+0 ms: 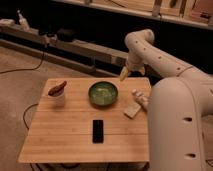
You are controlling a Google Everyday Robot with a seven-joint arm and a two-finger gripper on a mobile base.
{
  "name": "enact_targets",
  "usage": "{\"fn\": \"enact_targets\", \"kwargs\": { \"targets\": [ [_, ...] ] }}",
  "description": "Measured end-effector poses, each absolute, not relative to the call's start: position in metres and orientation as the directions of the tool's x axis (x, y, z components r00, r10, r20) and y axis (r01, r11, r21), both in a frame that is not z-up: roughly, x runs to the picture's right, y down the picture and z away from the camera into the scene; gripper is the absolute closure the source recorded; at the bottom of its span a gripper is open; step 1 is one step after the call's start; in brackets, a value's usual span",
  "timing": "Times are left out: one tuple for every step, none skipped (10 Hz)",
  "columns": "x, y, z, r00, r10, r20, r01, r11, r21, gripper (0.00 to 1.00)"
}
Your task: Move the arm in a circular motion
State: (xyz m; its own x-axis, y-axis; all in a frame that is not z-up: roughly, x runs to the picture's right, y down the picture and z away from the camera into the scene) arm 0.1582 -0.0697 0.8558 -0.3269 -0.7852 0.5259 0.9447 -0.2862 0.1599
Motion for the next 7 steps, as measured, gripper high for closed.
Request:
{"fn": "enact_targets", "kwargs": {
  "targets": [
    [0.135,-0.068,0.856,-0.367,-0.772,0.519,0.93,-0.319,0.184,0.2],
    [0.117,-0.063,0.853,-0.402,-0.757,0.516,0.916,-0.343,0.21,0.2],
    [0.097,-0.052,0.845,-0.452,-0.733,0.509,0.892,-0.375,0.253,0.2],
    [0.069,-0.038,0.831,-0.52,-0.703,0.486,0.854,-0.409,0.322,0.2],
    [0.046,-0.027,0.818,-0.577,-0.678,0.455,0.815,-0.436,0.383,0.2],
    [0.032,-0.019,0.808,-0.618,-0.659,0.429,0.781,-0.452,0.43,0.2],
    [0.016,-0.003,0.793,-0.675,-0.622,0.396,0.727,-0.471,0.5,0.2]
  ]
}}
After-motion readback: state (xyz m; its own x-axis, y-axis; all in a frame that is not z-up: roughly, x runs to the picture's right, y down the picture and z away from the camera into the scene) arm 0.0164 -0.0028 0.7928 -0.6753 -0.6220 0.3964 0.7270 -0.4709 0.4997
